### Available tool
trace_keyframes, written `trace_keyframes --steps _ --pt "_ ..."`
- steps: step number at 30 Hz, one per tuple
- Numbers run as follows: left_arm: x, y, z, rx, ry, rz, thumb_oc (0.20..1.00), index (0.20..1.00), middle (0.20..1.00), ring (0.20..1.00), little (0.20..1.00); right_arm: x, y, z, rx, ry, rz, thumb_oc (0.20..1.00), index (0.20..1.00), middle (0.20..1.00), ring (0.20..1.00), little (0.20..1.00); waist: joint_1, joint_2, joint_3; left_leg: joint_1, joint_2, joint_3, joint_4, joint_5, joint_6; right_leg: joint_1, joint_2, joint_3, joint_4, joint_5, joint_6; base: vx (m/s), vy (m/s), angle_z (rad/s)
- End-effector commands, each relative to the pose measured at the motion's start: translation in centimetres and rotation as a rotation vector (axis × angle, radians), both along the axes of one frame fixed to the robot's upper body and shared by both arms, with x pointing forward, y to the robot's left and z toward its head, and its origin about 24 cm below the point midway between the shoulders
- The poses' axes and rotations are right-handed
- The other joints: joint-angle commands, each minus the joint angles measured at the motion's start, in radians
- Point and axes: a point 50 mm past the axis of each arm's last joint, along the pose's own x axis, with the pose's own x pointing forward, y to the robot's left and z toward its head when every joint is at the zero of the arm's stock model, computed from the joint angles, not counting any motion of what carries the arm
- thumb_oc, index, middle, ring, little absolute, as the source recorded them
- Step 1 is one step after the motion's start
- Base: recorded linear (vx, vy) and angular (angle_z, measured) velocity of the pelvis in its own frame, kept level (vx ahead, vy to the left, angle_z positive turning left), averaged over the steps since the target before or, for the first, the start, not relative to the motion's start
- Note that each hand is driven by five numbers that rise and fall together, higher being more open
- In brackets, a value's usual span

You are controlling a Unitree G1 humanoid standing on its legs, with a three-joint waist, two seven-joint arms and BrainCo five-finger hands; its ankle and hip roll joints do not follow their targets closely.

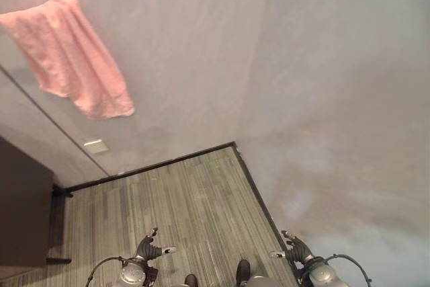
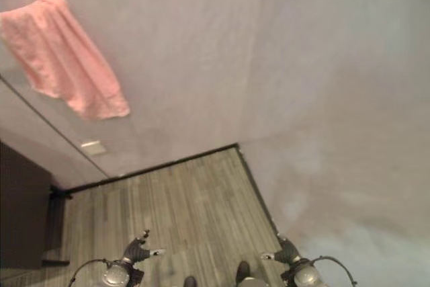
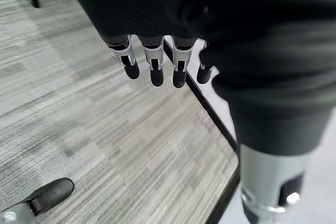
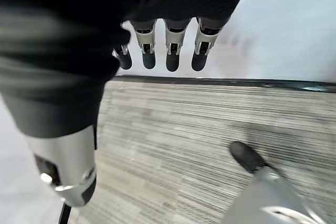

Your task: Put brush and paste in cup on sink, flatten towel.

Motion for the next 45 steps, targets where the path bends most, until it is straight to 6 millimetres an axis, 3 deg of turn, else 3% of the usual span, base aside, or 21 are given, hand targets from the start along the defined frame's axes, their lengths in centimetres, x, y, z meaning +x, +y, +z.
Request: trace_keyframes --steps 1,3,4,6,7,13,14,19,26,29,30,33,36,37,38,41,45 --pt "2.1 0.6 1.6 0.002 -0.101 -0.022 1.0 1.0 1.0 1.0 1.0 1.6 0.5 1.0 0.021 -0.081 0.014 1.0 1.0 1.0 1.0 1.0 0.017 -0.015 -0.008 -0.063 -0.049 -0.02 0.052 0.006 0.002 0.028 0.004 0.088 0.152 0.004 0.065 0.05 0.178 0.48" --pt "2.2 0.7 1.6 0.016 -0.087 -0.05 1.0 1.0 1.0 1.0 1.0 1.6 0.3 1.0 0.031 -0.08 -0.004 1.0 1.0 1.0 1.0 1.0 -0.008 -0.02 -0.007 -0.051 -0.071 -0.085 0.046 0.015 0.007 0.005 0.098 0.212 0.185 -0.027 0.052 0.08 0.097 0.49" --pt "2.3 0.8 1.6 0.023 -0.086 -0.051 1.0 1.0 1.0 1.0 1.0 1.4 0.1 0.8 0.033 -0.071 -0.021 1.0 1.0 1.0 1.0 1.0 -0.012 -0.02 -0.012 -0.049 -0.076 -0.11 0.042 0.02 0.005 -0.008 0.128 0.243 0.181 -0.036 0.049 0.11 0.08 0.82" --pt "2.4 0.9 1.6 0.026 -0.082 -0.054 1.0 1.0 1.0 1.0 1.0 1.2 0.1 0.7 0.037 -0.067 -0.028 1.0 1.0 1.0 1.0 1.0 -0.015 -0.02 -0.01 -0.039 -0.081 -0.131 0.039 0.023 0.005 -0.012 0.145 0.252 0.181 -0.05 0.039 0.09 0.035 1.29" --pt "2.9 0.9 1.6 0.037 -0.086 -0.06 1.0 1.0 1.0 1.0 1.0 1.0 -0.2 0.7 0.039 -0.065 -0.04 1.0 1.0 1.0 1.0 1.0 -0.027 -0.023 -0.006 -0.03 -0.093 -0.181 0.034 0.026 0.006 -0.058 0.19 0.278 0.153 -0.053 0.02 0.1 -0.009 1.07" --pt "4.1 0.7 2.0 0.054 -0.107 -0.077 1.0 1.0 1.0 1.0 1.0 0.3 -0.3 0.2 0.038 -0.037 -0.05 1.0 1.0 1.0 1.0 1.0 -0.051 -0.041 0.013 0.007 -0.134 -0.264 0.042 0.013 -0.001 -0.134 0.234 0.264 0.086 0.014 0.029 0.11 -0.014 0.65" --pt "4.3 0.6 2.0 0.062 -0.107 -0.088 1.0 1.0 1.0 1.0 1.0 0.1 -0.2 0.2 0.038 -0.035 -0.042 1.0 1.0 1.0 1.0 1.0 -0.066 -0.047 0.018 0.026 -0.148 -0.297 0.057 0.003 -0.004 -0.131 0.232 0.283 0.081 0.025 0.034 0.2 -0.092 0.78" --pt "3.6 0.7 1.4 0.064 -0.079 -0.05 1.0 1.0 1.0 1.0 1.0 -0.4 -0.2 -0.1 0.025 -0.01 -0.027 1.0 1.0 1.0 1.0 1.0 -0.051 -0.051 -0.027 0.032 -0.137 -0.288 0.049 -0.003 -0.01 -0.045 0.234 0.303 -0.003 0.015 0.011 0.14 -0.087 0.22" --pt "4.3 -0.2 1.4 0.059 -0.083 -0.067 1.0 1.0 1.0 1.0 1.0 -0.9 -0.9 -0.3 -0.028 0.017 0.01 1.0 1.0 1.0 1.0 1.0 -0.051 -0.051 -0.03 0.01 -0.138 -0.311 0.172 -0.022 -0.038 0.011 0.24 0.326 -0.039 0.0 -0.013 0.12 -0.08 0.11" --pt "4.9 -0.7 1.6 0.049 -0.1 -0.078 1.0 1.0 1.0 1.0 1.0 -1.2 -1.3 -0.4 -0.045 0.027 -0.001 1.0 1.0 1.0 1.0 1.0 -0.063 -0.049 -0.012 -0.043 -0.111 -0.249 0.244 0.026 -0.088 0.038 0.223 0.309 -0.054 0.0 -0.013 0.06 0.003 0.27" --pt "5.3 -0.9 1.8 0.047 -0.113 -0.087 1.0 1.0 1.0 1.0 1.0 -1.2 -1.5 -0.4 -0.05 0.027 -0.011 1.0 1.0 1.0 1.0 1.0 -0.066 -0.056 -0.002 -0.074 -0.09 -0.211 0.243 0.024 -0.09 0.045 0.208 0.301 -0.058 -0.002 -0.01 0.01 0.027 0.37" --pt "5.5 -0.8 2.0 0.057 -0.127 -0.084 1.0 1.0 1.0 1.0 1.0 -1.1 -1.4 -0.5 -0.058 0.036 -0.007 1.0 1.0 1.0 1.0 1.0 -0.05 -0.072 0.001 -0.146 -0.073 -0.187 0.209 -0.009 -0.071 0.06 0.188 0.325 -0.06 -0.014 -0.004 0.09 0.042 0.29" --pt "5.4 -0.5 1.9 0.071 -0.122 -0.073 1.0 1.0 1.0 1.0 1.0 -1.2 -1.0 -0.8 -0.068 0.049 0.015 1.0 1.0 1.0 1.0 1.0 -0.044 -0.068 0.008 -0.23 -0.007 -0.149 0.173 0.075 -0.086 0.075 0.181 0.346 -0.051 -0.035 0.0 0.13 0.1 -0.13" --pt "5.4 -0.5 1.9 0.071 -0.122 -0.073 1.0 1.0 1.0 1.0 1.0 -1.2 -1.0 -0.8 -0.068 0.049 0.015 1.0 1.0 1.0 1.0 1.0 -0.043 -0.069 0.008 -0.229 -0.007 -0.147 0.172 0.075 -0.086 0.075 0.181 0.348 -0.05 -0.036 0.0 0.17 0.157 -0.17" --pt "5.3 -0.3 1.9 0.078 -0.119 -0.065 1.0 1.0 1.0 1.0 1.0 -1.2 -0.9 -0.9 -0.073 0.057 0.019 1.0 1.0 1.0 1.0 1.0 -0.035 -0.057 0.013 -0.256 0.021 -0.134 0.152 0.121 -0.094 0.092 0.183 0.369 -0.045 -0.053 -0.004 0.18 0.161 -0.25" --pt "5.1 0.1 1.8 0.079 -0.113 -0.054 1.0 1.0 1.0 1.0 1.0 -1.1 -0.8 -0.8 -0.068 0.056 0.024 1.0 1.0 1.0 1.0 1.0 -0.03 -0.044 0.003 -0.219 0.03 -0.127 0.113 0.121 -0.091 0.11 0.185 0.395 -0.04 -0.072 -0.004 0.15 0.151 -0.5" --pt "4.5 0.3 1.6 0.089 -0.088 -0.075 1.0 1.0 1.0 1.0 1.0 -1.7 -0.7 -1.2 -0.046 0.078 -0.022 1.0 1.0 1.0 1.0 1.0 -0.044 -0.028 -0.029 -0.172 0.007 -0.08 0.093 0.089 -0.061 0.127 0.133 0.427 -0.027 -0.072 0.035 0.22 0.302 -0.55"
